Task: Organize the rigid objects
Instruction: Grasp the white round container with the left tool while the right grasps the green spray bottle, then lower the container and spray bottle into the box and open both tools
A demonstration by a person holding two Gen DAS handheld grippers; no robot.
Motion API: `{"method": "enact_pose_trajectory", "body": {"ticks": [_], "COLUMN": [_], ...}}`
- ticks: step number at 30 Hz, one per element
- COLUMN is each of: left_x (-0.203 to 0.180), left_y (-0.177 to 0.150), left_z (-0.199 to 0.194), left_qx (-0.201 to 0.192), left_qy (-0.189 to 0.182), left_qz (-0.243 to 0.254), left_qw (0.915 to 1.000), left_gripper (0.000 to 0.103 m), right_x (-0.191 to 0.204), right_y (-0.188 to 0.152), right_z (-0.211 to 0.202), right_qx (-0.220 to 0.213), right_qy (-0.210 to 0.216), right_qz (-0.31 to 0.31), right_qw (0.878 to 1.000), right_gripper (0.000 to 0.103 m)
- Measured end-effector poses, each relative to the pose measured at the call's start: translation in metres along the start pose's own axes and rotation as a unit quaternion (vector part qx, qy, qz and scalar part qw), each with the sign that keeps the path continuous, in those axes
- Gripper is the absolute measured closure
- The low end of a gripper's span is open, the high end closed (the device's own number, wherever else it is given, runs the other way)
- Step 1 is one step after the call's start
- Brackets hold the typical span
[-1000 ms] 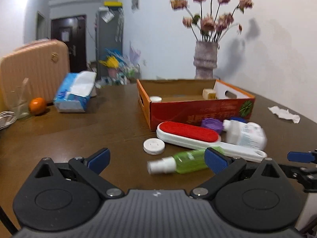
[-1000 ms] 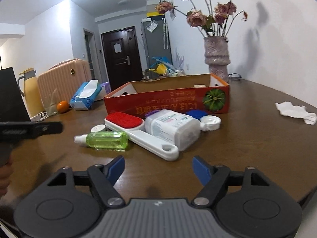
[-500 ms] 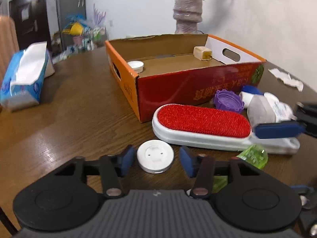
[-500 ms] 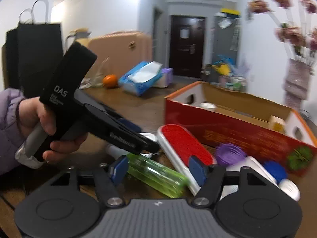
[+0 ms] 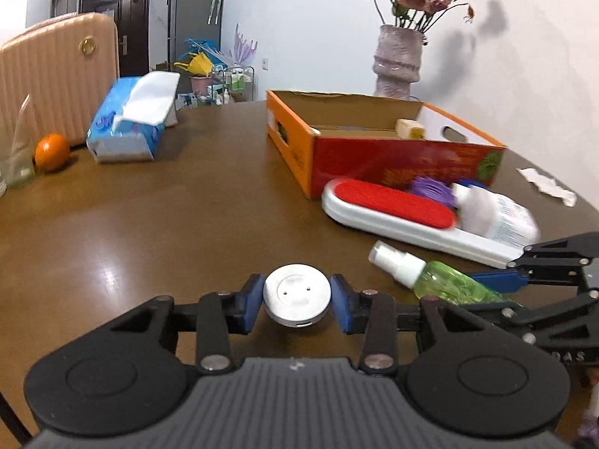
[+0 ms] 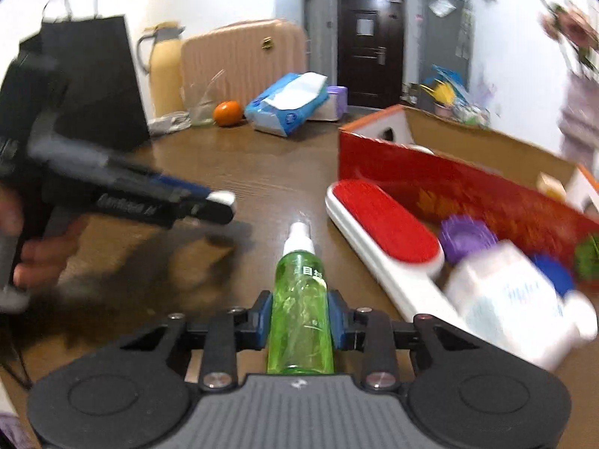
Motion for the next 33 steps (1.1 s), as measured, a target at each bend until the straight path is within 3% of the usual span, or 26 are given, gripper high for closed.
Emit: {"method": "enact_pose_trajectory", "body": {"ticks": [8,14,17,22,27,33], "left_x": [-0.058,-0.081,-0.084,-0.078,-0.058,-0.031], "left_y": [-0.013,-0.015,-0.001,0.052,0.114,0.177], "left_z": [-0.045,-0.060,-0.059,-0.031,0.013,0.093], "left_qx": [-0.035,-0.041,-0.049,-0.055,-0.050,0.015], "left_qy": [-0.043,-0.040,-0.044,-0.037,-0.038,-0.040], "left_qz": [-0.022,-0.015,-0.006,0.022,0.014,-0.023], "left_qw": [0.9982,0.9983,0.9978,0.9975,0.9979,0.9988], "left_gripper": [0.063,0.063,0.063,0.063,0.063,0.063], "right_x": [0.001,-0.009,-0.023,-0.064,-0.122,-0.193], "right_y": [-0.031,-0.032,-0.024,0.015,0.081,0.154], "right_z": [-0.048,-0.080,-0.089,-0.095,-0.084,-0.041], "right_qx": [-0.030,-0.064,-0.080,-0.108,-0.122,-0.085], "right_qy": [-0.037,-0.049,-0.053,-0.064,-0.091,-0.118], "right_qz": [0.031,0.043,0.058,0.073,0.094,0.131], "right_qw": [0.998,0.996,0.994,0.989,0.984,0.981], "right_gripper": [0.073,0.073,0.073,0.073,0.073,0.073]}}
Point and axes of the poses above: each gripper's, at about its wrist camera, not at the fingertips, and z roughly the way its jaws point, x to its left, y to its top, the point moved 2 cm from there along z, roughly the way its jaws point, and after that the axes turned 9 degrees about z, right-handed, at the moved point
